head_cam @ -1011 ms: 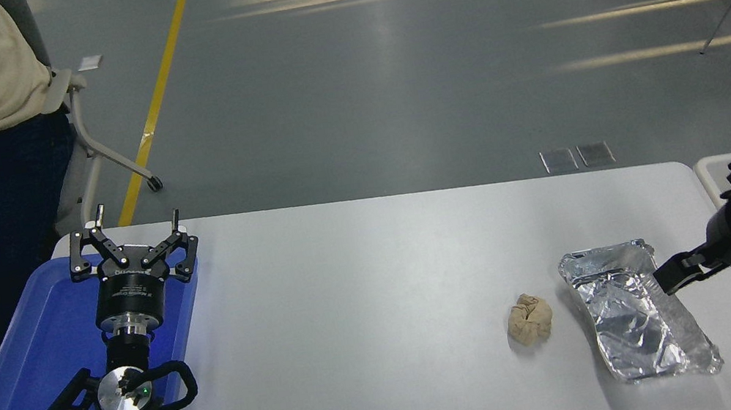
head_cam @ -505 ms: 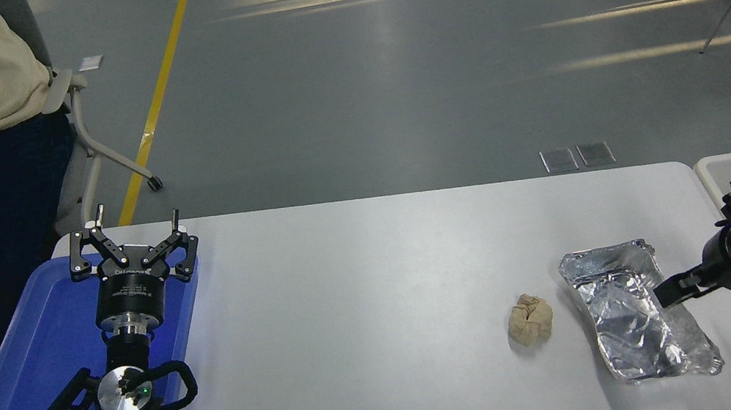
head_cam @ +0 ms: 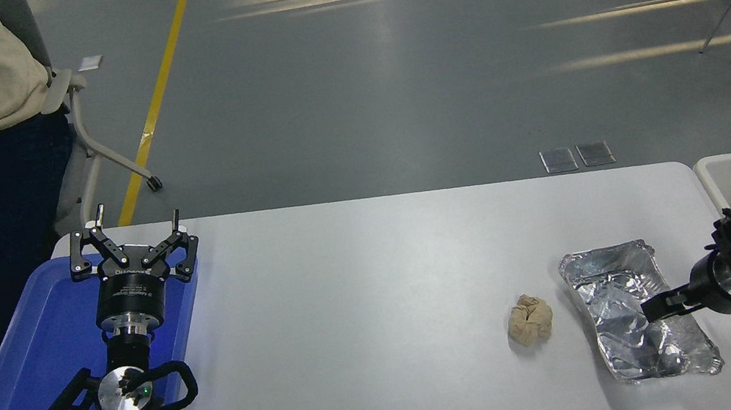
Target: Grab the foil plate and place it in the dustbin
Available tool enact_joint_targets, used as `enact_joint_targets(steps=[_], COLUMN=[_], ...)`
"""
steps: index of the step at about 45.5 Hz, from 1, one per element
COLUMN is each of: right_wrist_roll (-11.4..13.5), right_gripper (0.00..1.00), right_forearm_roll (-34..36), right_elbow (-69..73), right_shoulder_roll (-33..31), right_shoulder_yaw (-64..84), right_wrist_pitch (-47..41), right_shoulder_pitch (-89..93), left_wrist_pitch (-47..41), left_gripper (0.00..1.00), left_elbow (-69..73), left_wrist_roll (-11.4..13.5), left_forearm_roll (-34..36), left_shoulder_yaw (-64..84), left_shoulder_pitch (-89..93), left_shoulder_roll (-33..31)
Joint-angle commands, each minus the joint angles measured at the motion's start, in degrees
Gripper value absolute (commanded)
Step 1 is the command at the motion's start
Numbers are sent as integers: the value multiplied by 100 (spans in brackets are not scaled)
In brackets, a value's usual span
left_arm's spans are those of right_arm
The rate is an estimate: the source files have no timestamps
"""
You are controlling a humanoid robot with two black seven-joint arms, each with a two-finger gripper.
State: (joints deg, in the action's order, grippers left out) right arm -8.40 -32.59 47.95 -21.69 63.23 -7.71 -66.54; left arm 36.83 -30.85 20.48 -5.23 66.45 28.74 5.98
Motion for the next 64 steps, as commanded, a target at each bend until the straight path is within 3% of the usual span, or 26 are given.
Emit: enact_joint_targets(steps=[1, 7, 11, 19, 23, 30, 34, 39, 64], right_wrist_roll=[119, 128, 154, 154, 172, 207, 198, 190, 145], right_gripper=[98, 95, 86, 59, 54, 35, 32, 1, 0], right_forearm_roll=[7, 7, 7, 7, 7, 7, 16, 42, 33], right_elbow=[-321, -330, -365, -409, -418, -418, -418, -401, -207], right_shoulder_roll=[121, 130, 130, 130, 130, 130, 130, 130, 68], right_shoulder_yaw=[-162, -205, -267, -285, -285, -285, -293, -302, -293], right_wrist_pitch=[95, 103, 130, 147, 174, 182, 261, 323, 332], right_shoulder_pitch=[291, 309, 353, 379, 379, 397, 379, 388, 168], left_wrist_pitch=[0, 0, 0, 0, 0, 0, 0, 0, 0], left_gripper=[100, 100, 100, 100, 100, 100, 100, 100, 100], left_elbow=[0, 0, 0, 0, 0, 0, 0, 0, 0], left_wrist_roll=[0, 0, 0, 0, 0, 0, 0, 0, 0], left_forearm_roll=[-4, -4, 5, -4, 4, 4, -4, -4, 4], left_shoulder_yaw=[0, 0, 0, 0, 0, 0, 0, 0, 0], left_shoulder_pitch=[0, 0, 0, 0, 0, 0, 0, 0, 0], left_shoulder_roll=[0, 0, 0, 0, 0, 0, 0, 0, 0])
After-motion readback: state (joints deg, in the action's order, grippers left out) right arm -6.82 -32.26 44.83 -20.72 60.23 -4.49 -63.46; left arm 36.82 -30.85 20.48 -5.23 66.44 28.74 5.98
